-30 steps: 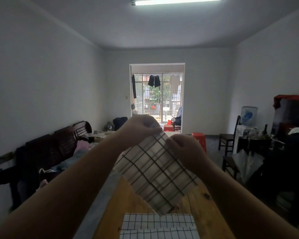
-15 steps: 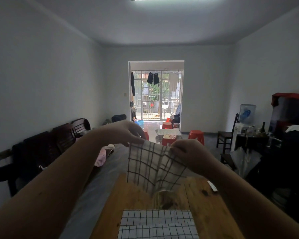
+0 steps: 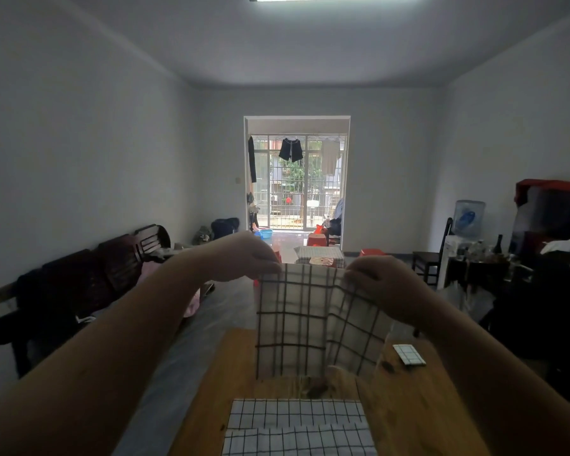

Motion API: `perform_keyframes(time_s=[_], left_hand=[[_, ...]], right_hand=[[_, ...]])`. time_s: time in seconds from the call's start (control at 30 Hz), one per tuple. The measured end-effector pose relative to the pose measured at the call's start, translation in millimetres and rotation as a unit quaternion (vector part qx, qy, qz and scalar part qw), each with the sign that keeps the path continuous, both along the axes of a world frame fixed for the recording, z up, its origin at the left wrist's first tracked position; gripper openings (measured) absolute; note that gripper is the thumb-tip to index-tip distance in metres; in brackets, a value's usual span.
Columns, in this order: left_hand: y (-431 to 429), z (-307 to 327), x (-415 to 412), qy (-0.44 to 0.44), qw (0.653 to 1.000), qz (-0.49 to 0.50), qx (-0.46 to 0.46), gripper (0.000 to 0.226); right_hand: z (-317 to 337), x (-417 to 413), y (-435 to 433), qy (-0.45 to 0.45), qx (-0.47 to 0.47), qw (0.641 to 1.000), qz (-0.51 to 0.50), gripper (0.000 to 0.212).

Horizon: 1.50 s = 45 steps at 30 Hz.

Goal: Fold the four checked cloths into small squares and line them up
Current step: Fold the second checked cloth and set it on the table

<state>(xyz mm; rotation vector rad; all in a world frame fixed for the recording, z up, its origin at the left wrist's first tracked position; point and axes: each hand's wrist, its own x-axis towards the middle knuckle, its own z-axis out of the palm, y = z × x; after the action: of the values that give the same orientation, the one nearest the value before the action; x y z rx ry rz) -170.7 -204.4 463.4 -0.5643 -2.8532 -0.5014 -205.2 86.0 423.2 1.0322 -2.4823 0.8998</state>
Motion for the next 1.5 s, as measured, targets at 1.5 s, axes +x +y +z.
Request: perform_keyframes(time_s=[1.5], left_hand=[[46.5,-9.0,21.2,0.102,0.977,-0.013,0.188,0.029]], right_hand=[[-26.7,22.1,-44.7,-0.003,-0.144,0.990,0.013,0.020]])
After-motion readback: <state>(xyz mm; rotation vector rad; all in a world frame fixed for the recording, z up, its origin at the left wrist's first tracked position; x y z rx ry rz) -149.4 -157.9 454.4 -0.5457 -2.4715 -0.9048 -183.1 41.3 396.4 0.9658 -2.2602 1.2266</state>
